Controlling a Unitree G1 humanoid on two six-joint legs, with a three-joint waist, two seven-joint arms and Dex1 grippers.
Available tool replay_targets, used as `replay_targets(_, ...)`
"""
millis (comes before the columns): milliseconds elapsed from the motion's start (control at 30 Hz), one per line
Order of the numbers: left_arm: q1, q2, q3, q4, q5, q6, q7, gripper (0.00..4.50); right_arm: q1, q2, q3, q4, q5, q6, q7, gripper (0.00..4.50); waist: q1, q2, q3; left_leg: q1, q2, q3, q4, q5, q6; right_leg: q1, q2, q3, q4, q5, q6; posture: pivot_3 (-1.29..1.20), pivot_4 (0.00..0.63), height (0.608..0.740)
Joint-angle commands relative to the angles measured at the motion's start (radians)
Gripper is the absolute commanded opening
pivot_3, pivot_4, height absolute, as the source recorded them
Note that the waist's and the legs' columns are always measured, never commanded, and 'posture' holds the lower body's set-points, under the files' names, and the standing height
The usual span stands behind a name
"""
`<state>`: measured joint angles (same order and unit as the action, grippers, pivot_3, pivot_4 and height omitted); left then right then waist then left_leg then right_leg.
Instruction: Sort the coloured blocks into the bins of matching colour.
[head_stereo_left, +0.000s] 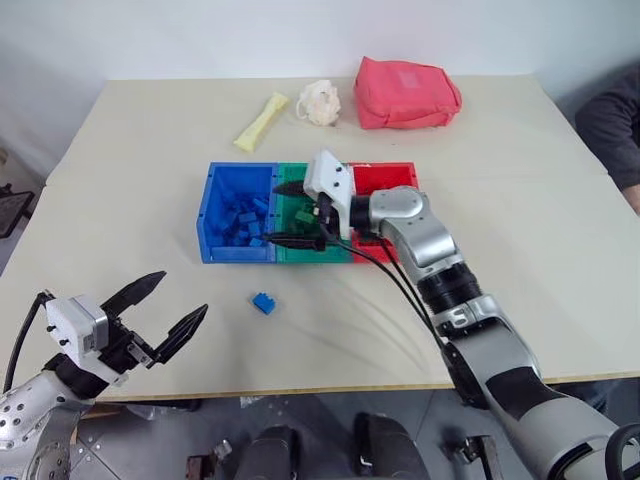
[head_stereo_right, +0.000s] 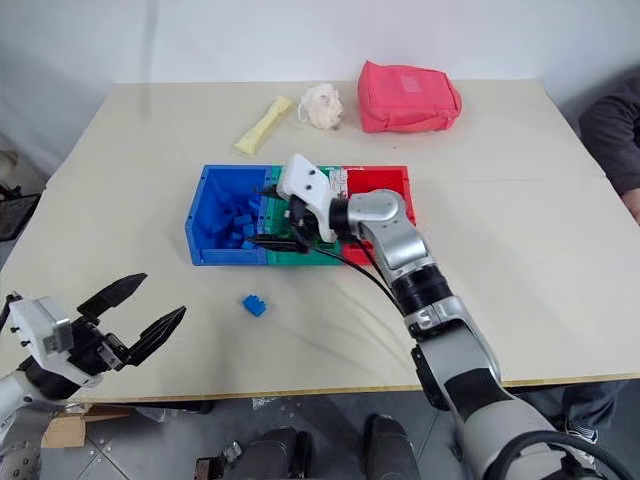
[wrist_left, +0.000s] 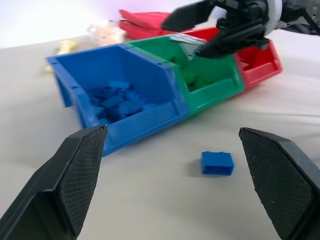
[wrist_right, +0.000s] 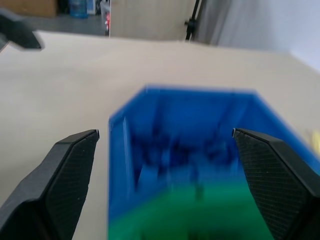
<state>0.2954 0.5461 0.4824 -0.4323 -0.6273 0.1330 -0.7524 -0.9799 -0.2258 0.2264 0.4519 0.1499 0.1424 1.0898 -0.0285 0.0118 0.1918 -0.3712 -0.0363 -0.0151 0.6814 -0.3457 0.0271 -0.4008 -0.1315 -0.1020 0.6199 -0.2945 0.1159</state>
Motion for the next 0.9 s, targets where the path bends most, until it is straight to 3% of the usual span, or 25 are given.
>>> replay_targets(33,-0.033,0.024,-0.010,0.018,-0.013,0.005,-0.030,4.50,0.029,-0.054,-0.032,-0.135,0.048,0.040,0.044,4.46,0.000,0.000,0.000,0.000,0.000,0.000,0.000,0.000,0.000,0.000,0.000,0.000,0.000,0.000,0.000,0.00,0.150,0.740)
replay_targets(367,-0.220,0.135,-0.190,0.146,0.057,0.030,-0.188,4.50,0.380,-0.371,-0.176,-0.494,0.200,0.109,0.189,4.46,0.018,0.001,0.000,0.001,0.001,-0.001,0.000,0.000,0.000,0.003,0.000,-0.002,-0.004,0.000,0.001,0.00,0.150,0.740)
replay_targets(533,-0.297,0.183,-0.266,0.194,0.098,0.062,-0.236,4.50,0.521,-0.492,-0.234,-0.547,0.234,0.092,0.233,4.46,0.027,0.001,0.000,0.000,0.001,0.002,0.001,0.000,0.001,0.006,0.000,-0.002,-0.009,0.001,0.002,0.00,0.150,0.740)
replay_targets(900,-0.381,0.281,-0.330,0.299,0.170,0.056,-0.357,4.50,0.632,-0.555,-0.278,-0.564,0.257,0.057,0.221,4.46,0.028,0.001,0.001,0.001,0.002,0.003,0.001,0.000,0.001,0.006,0.000,-0.001,-0.010,0.001,0.002,0.00,0.150,0.740)
